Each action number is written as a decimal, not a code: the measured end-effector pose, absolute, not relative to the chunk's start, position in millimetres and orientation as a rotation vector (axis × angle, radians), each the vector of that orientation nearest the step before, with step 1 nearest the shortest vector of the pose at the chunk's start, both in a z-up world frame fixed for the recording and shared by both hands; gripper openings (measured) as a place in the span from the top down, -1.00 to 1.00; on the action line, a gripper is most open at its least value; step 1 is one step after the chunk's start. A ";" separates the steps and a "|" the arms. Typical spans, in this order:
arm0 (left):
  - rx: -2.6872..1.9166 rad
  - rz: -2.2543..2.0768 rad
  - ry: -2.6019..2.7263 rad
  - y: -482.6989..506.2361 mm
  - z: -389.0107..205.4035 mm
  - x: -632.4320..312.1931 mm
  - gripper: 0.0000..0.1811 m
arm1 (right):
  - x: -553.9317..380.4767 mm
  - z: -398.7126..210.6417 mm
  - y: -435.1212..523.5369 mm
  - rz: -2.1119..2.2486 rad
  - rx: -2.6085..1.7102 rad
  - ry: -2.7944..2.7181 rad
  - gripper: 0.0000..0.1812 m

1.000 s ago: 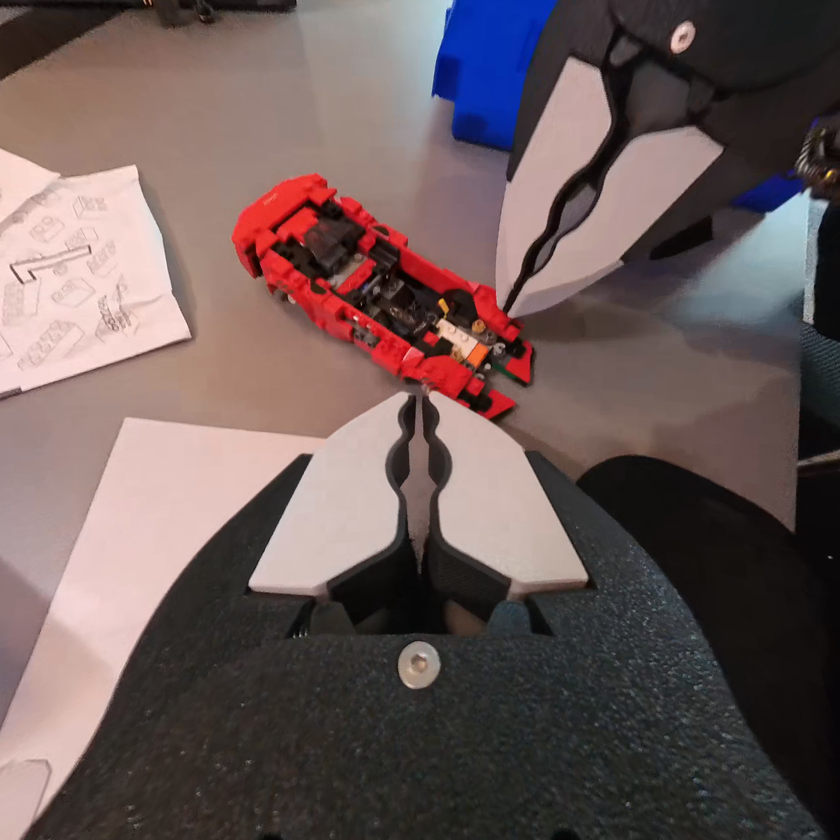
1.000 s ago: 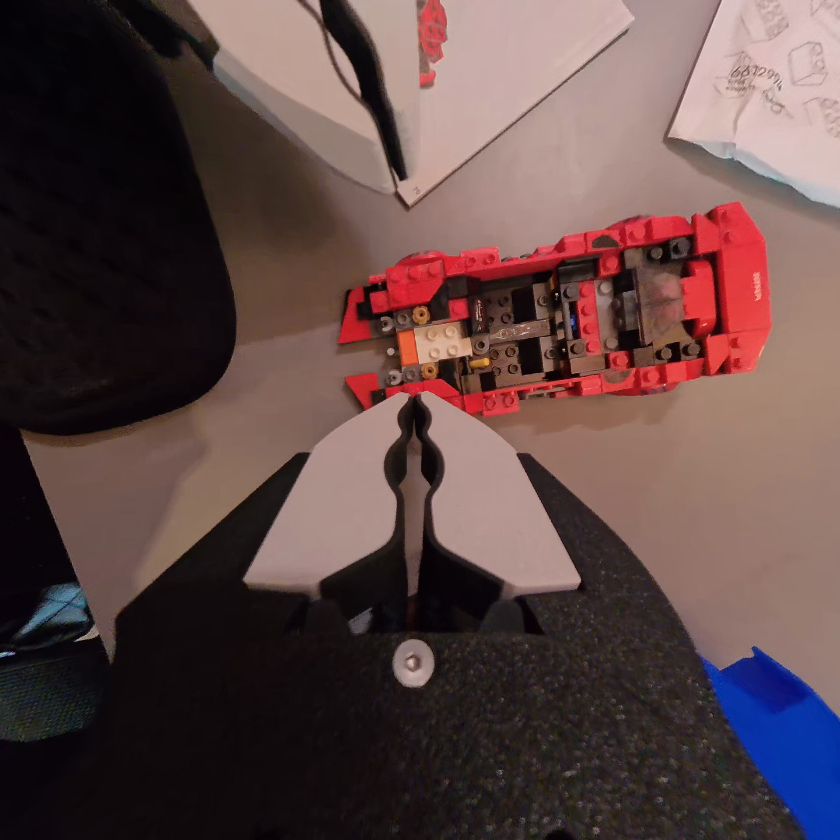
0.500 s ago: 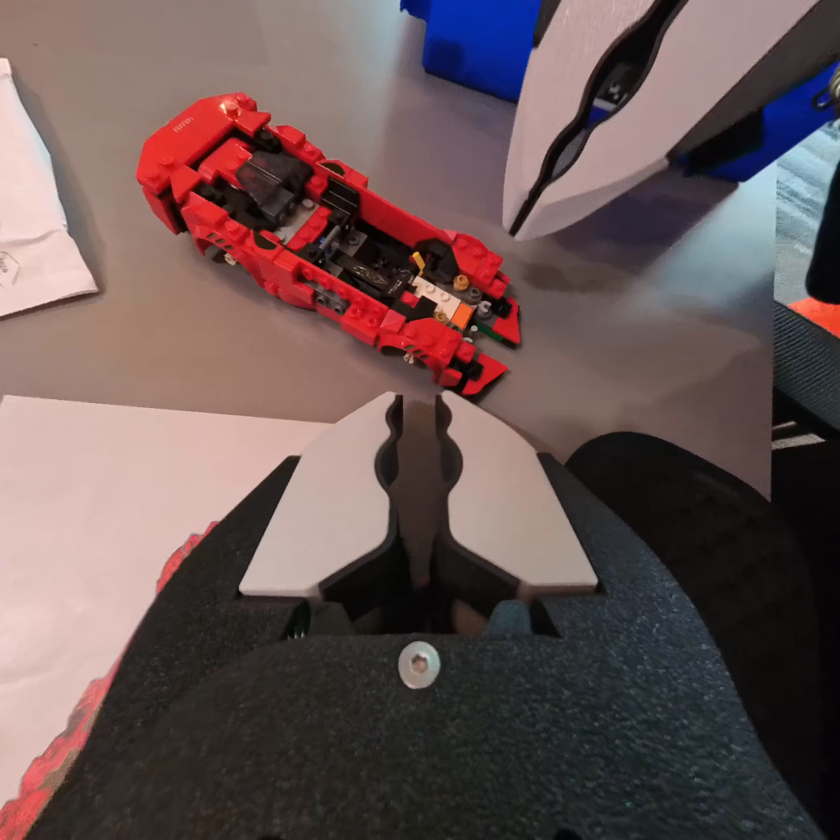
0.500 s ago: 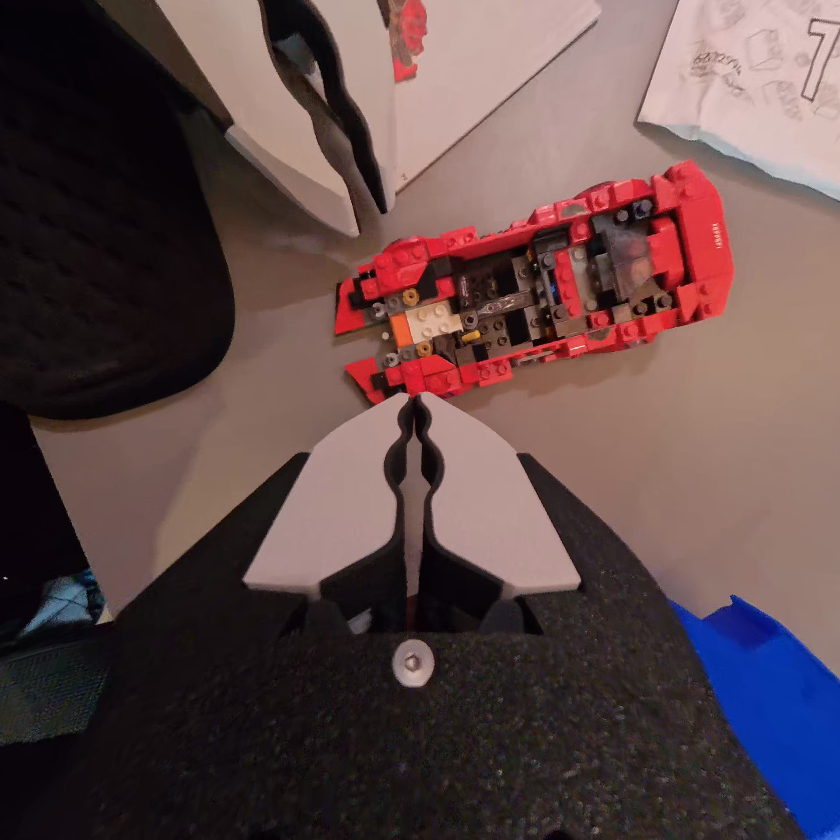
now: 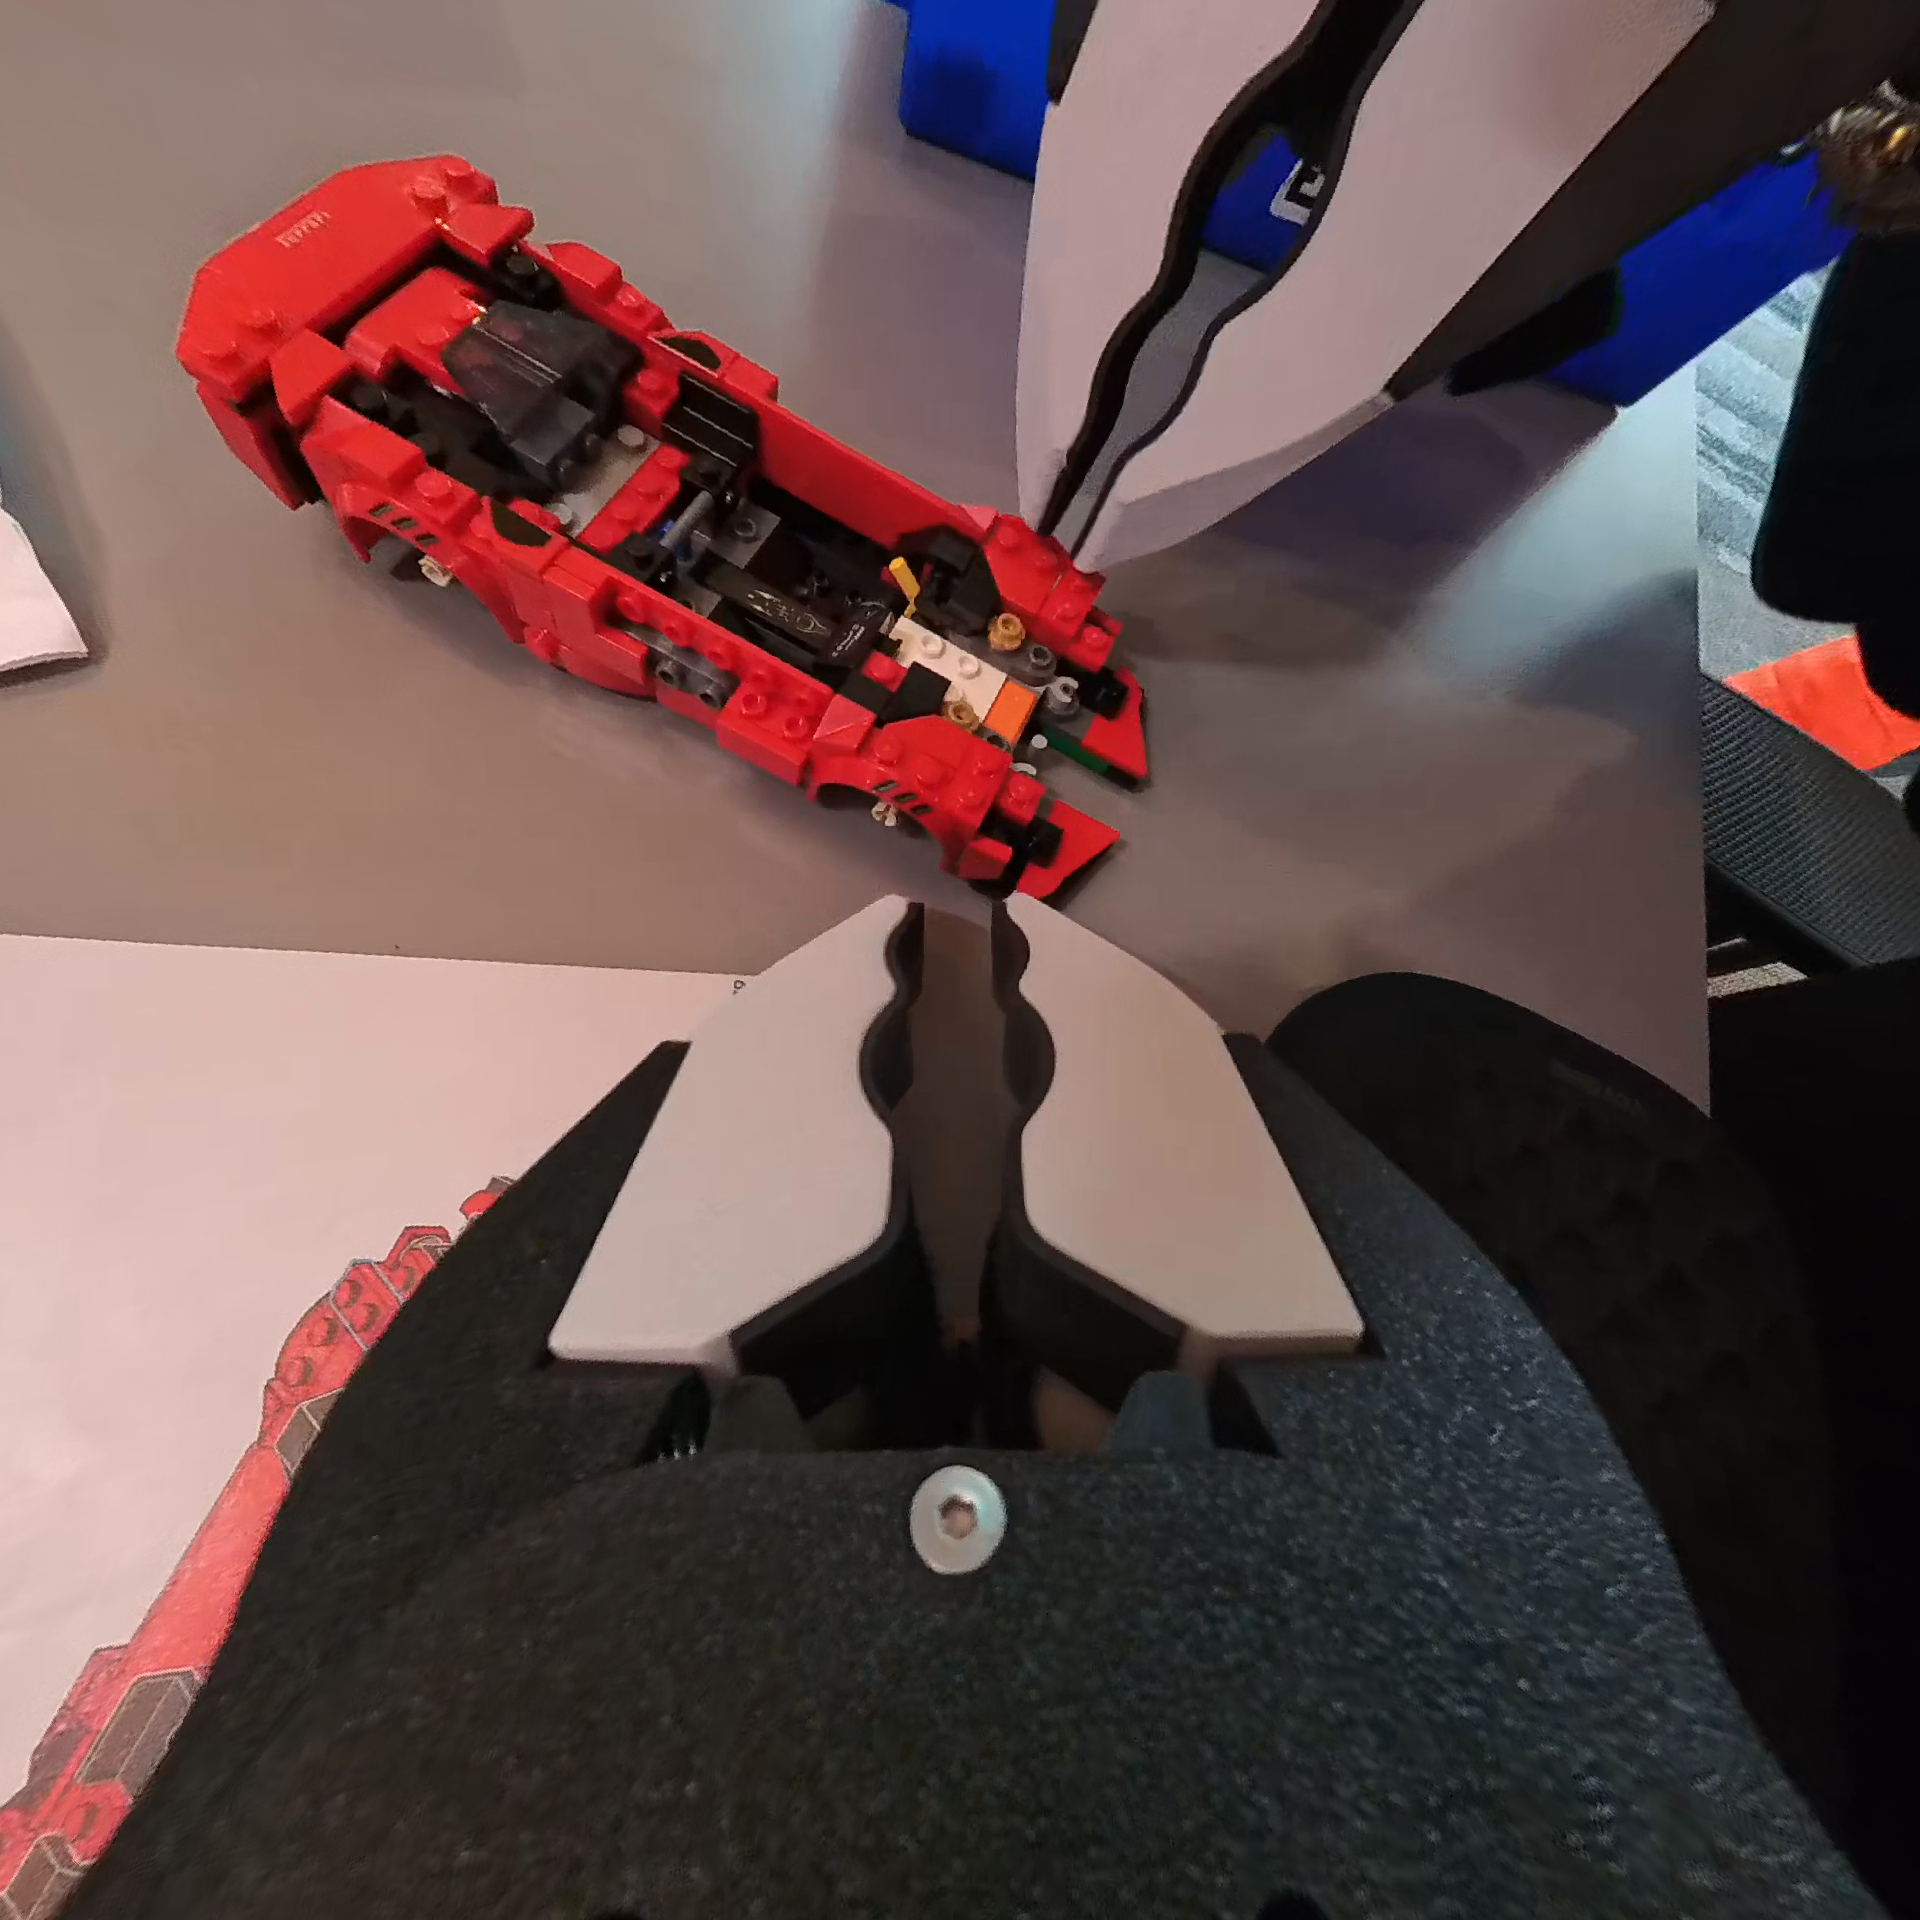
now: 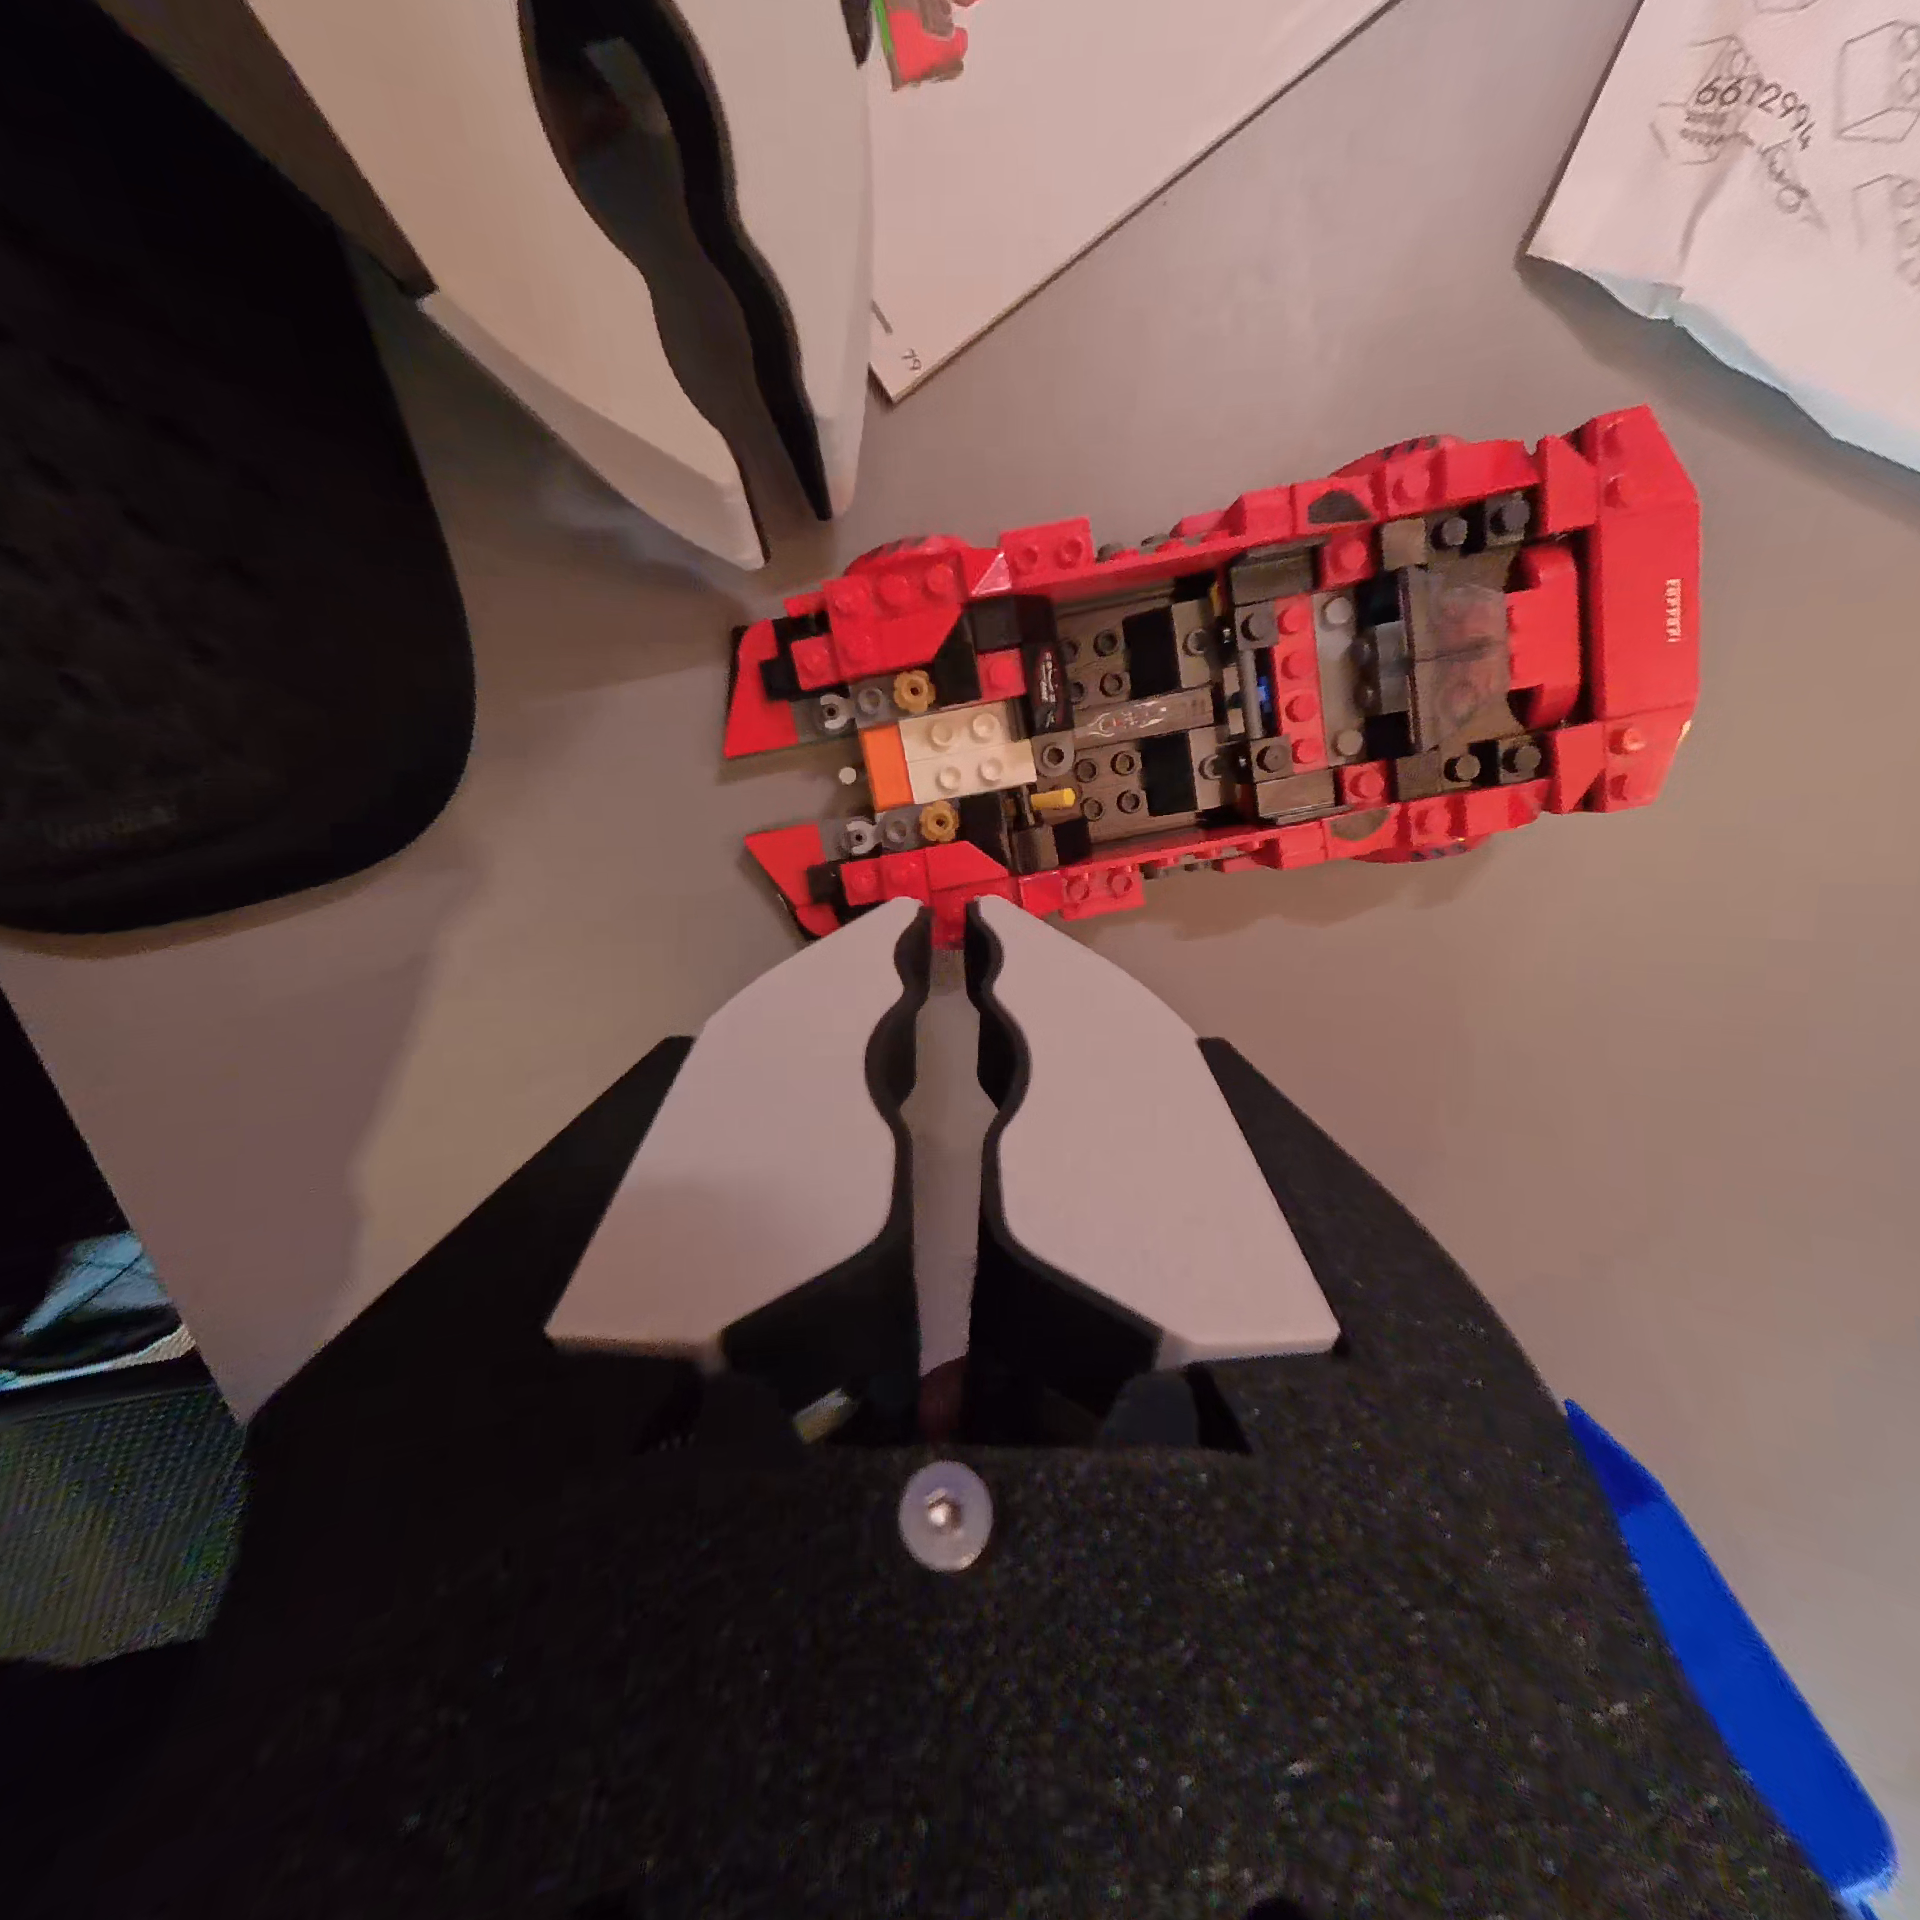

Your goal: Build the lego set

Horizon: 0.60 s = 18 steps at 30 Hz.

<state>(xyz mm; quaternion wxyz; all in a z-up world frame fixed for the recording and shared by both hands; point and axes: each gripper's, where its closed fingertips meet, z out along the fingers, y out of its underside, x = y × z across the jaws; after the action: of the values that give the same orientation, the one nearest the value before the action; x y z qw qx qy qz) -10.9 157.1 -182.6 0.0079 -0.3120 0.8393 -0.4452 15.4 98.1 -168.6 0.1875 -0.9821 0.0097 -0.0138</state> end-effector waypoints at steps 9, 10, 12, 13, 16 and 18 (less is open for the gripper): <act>-0.967 -1.398 2.641 156.2 -183.3 -13.2 0.88 | 13.9 -171.6 99.6 0.084 -2.826 0.027 0.95; -0.970 -1.401 2.643 156.4 -183.4 -13.3 0.88 | 13.5 -171.5 100.2 0.092 -2.826 0.026 0.97; -0.979 -1.404 2.646 156.8 -183.7 -13.5 0.89 | 13.4 -171.6 99.9 0.101 -2.829 0.023 0.97; -0.982 -1.406 2.648 156.9 -183.8 -13.6 0.89 | 13.0 -171.7 100.0 0.109 -2.829 0.024 0.97; -0.982 -1.404 2.659 156.7 -184.6 -14.7 0.89 | 11.7 -171.9 99.7 0.135 -2.826 0.026 0.99; -0.978 -1.401 2.665 156.3 -185.0 -15.4 0.90 | 11.2 -172.1 99.6 0.159 -2.822 0.036 0.99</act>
<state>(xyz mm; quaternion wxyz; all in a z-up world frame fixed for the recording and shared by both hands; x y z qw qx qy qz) -15.4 156.3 -185.0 -0.0118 -0.3088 0.8418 -0.4425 11.2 99.6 -172.1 0.1566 -0.9860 0.0125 0.0555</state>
